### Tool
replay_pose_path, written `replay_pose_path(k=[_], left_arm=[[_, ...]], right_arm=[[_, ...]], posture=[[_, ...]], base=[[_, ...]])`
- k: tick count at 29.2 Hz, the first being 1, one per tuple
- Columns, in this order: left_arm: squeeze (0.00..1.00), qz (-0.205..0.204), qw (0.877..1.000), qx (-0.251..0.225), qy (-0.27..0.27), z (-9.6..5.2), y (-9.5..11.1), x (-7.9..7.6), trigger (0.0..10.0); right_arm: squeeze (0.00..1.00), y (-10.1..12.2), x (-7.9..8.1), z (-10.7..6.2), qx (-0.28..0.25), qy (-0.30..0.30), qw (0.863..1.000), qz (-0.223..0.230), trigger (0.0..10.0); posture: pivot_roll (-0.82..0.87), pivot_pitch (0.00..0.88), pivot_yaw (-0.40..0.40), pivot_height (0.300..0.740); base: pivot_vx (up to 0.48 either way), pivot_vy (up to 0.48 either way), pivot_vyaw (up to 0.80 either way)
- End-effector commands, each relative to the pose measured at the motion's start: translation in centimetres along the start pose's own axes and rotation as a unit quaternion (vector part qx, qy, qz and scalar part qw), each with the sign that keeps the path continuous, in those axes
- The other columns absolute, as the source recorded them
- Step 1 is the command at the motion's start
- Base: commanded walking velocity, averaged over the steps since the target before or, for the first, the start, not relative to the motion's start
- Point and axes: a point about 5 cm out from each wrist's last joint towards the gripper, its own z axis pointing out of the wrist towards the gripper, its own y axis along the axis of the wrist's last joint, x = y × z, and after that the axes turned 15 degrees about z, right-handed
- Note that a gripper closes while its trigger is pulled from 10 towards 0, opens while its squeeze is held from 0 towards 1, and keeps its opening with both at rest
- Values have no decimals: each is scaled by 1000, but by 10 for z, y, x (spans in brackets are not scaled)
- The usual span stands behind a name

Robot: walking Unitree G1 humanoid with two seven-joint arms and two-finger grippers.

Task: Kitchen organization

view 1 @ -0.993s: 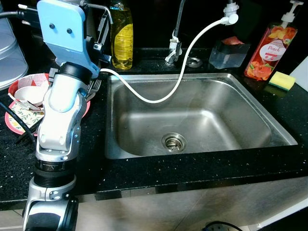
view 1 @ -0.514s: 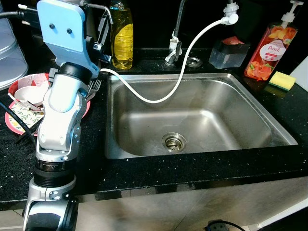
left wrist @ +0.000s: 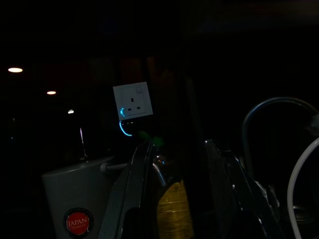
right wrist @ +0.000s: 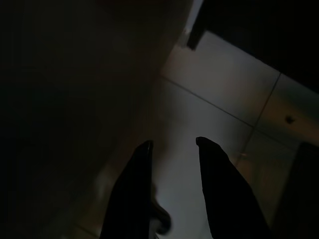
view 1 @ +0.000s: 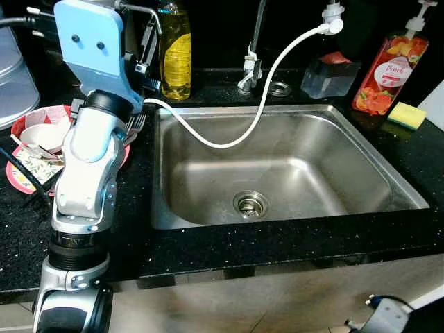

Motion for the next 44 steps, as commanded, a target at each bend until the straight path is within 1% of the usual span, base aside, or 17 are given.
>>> replay_pose_path(k=[1,5,6,11,12,14,18,22,29,32,35,37,38,39,40,41,44], left_arm=[[0,-1,1000,6,-7,-1,-3,-5,10000],[0,-1,1000,6,-7,-1,-3,-5,10000],[0,-1,1000,6,-8,-1,-3,-5,10000],[0,1,1000,6,-8,-1,-3,-4,10000],[0,2,1000,6,-8,-1,-2,-3,10000],[0,2,1000,6,-8,-1,-2,-3,10000],[0,3,1000,8,-11,-1,-3,-3,10000],[0,1,1000,8,-12,-1,-4,-4,10000],[0,-4,1000,8,-16,0,-4,-7,10000],[0,-5,1000,7,-15,0,-4,-7,10000],[0,-5,1000,7,-15,1,-4,-6,10000],[0,-4,1000,6,-14,1,-4,-5,10000],[0,-4,1000,6,-14,1,-4,-5,10000],[0,-4,1000,9,-12,0,-4,-5,10000],[0,-4,1000,13,-9,0,-5,-5,10000],[0,-4,1000,13,-9,0,-5,-5,10000],[0,-4,1000,19,-3,0,-6,-4,10000]], right_arm=[[0,13,3,2,-21,-7,998,51,10000],[0,28,9,3,-37,-4,994,106,10000],[0,37,11,4,-48,-7,989,142,10000],[0,51,7,6,-67,-21,979,191,10000],[0,63,3,6,-85,-30,971,220,10000],[0,67,2,6,-93,-33,968,229,10000],[0,105,-8,6,-148,-47,945,289,10000],[0,127,-9,4,-180,-37,936,300,10000],[0,189,11,-13,-279,25,908,311,10000],[0,232,23,-31,-342,49,880,326,10000],[0,275,43,-57,-397,110,847,335,10000],[0,315,79,-99,-470,220,803,294,10000],[0,315,79,-99,-470,220,803,294,10000],[0,335,110,-137,-512,305,761,256,10000],[0,339,128,-158,-525,351,739,234,10000],[0,339,128,-158,-525,351,739,234,10000],[0,329,175,-208,-532,487,676,150,10000]], posture=[[202,0,-32,740],[203,0,-30,740],[206,0,-30,740],[214,0,-30,740],[214,0,-30,740],[215,0,-29,740],[208,0,-21,740],[208,0,-21,740],[192,0,-15,740],[194,0,-12,740],[197,0,-15,740],[203,0,-16,740],[203,0,-16,740],[201,0,-17,740],[201,0,-17,740],[201,0,-17,740],[218,0,-28,740]], base=[[0,0,0],[0,0,0],[0,0,0],[0,0,0],[0,0,0],[0,0,0],[0,0,0],[0,0,0],[0,0,0],[0,0,0],[0,0,0],[0,0,0],[0,0,0],[0,0,0],[0,0,0],[0,0,0],[0,0,0]])
